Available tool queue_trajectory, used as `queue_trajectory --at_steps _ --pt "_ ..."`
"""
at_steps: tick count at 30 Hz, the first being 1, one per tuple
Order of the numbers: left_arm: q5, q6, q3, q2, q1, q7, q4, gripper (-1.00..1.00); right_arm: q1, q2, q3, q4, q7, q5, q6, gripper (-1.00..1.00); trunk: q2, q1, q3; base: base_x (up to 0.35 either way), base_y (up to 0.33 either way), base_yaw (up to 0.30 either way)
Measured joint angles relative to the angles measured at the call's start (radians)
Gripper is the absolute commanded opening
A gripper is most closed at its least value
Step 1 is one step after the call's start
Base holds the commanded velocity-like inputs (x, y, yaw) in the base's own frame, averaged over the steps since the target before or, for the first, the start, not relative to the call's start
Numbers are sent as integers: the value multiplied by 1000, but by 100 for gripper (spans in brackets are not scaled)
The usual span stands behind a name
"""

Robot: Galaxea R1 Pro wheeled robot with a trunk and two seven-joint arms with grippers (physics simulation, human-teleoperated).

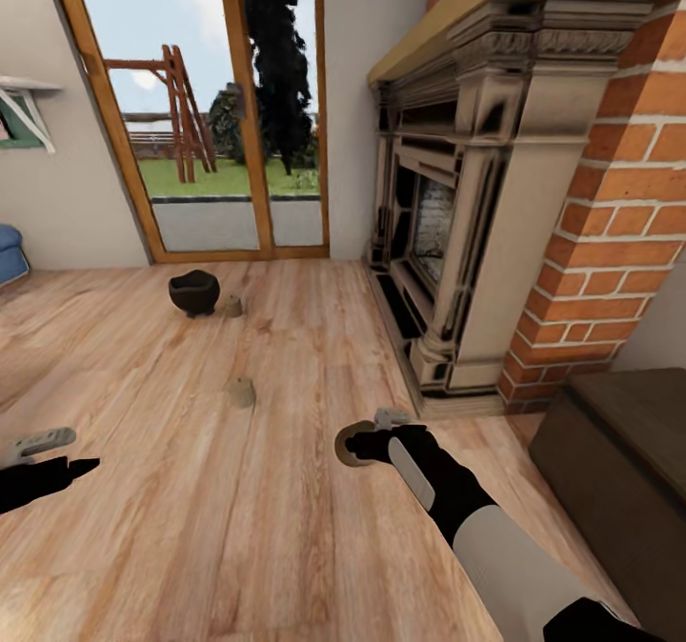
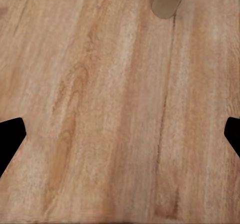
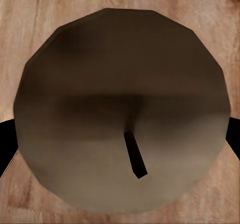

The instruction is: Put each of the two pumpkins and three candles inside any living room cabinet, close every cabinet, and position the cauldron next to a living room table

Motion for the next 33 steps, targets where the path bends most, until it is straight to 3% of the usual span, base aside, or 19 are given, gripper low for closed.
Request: queue_trajectory --at_steps 3,5,6,8,9,11,12,14,17,24,28,31,33 --pt "-28 -1 -9 -8 0 8 0 100 0 0 0 2 -2 2 -1 -100 1 -1 12 0 0 296" --pt "-32 -4 -50 -28 -3 54 8 100 0 0 0 9 -4 2 -1 -100 1 -2 19 0 0 296" --pt "-37 -6 -88 -56 -7 112 20 100 0 -1 -2 18 -5 2 0 -100 2 -3 23 0 0 296" --pt "-51 -8 -141 -135 -12 228 30 100 0 -1 -4 38 -6 3 -1 -100 2 -3 30 0 0 296" --pt "-50 -9 -170 -194 -14 303 33 100 0 -1 -5 48 -10 2 -1 -100 2 -4 33 0 0 296" --pt "-52 -10 -221 -283 -15 412 36 100 0 0 -6 56 -31 5 -2 -100 3 -5 41 0 0 296" --pt "-54 -11 -246 -317 -16 461 38 100 0 0 -6 57 -49 8 -4 -100 3 -5 44 0 0 296" --pt "-58 -11 -278 -357 -17 526 54 100 0 0 -7 59 -85 11 -8 -100 3 -6 51 0 0 296" --pt "-59 -11 -295 -375 -18 561 70 100 0 0 -6 59 -108 6 -12 -100 4 -8 62 0 0 296" --pt "-52 -12 -288 -379 -23 571 71 100 0 -2 -9 50 -112 -3 -19 -100 39 -28 84 0 0 178" --pt "-48 -11 -288 -383 -23 567 58 100 0 0 -12 41 -110 -13 -21 -100 40 -28 83 0 0 14" --pt "-47 -10 -289 -382 -22 561 55 100 0 -3 -13 40 -106 -51 -22 -100 40 -28 80 27 0 -29" --pt "-47 -10 -289 -378 -23 535 55 100 0 -6 -14 39 -99 -101 -22 -100 40 -28 77 191 0 -60"
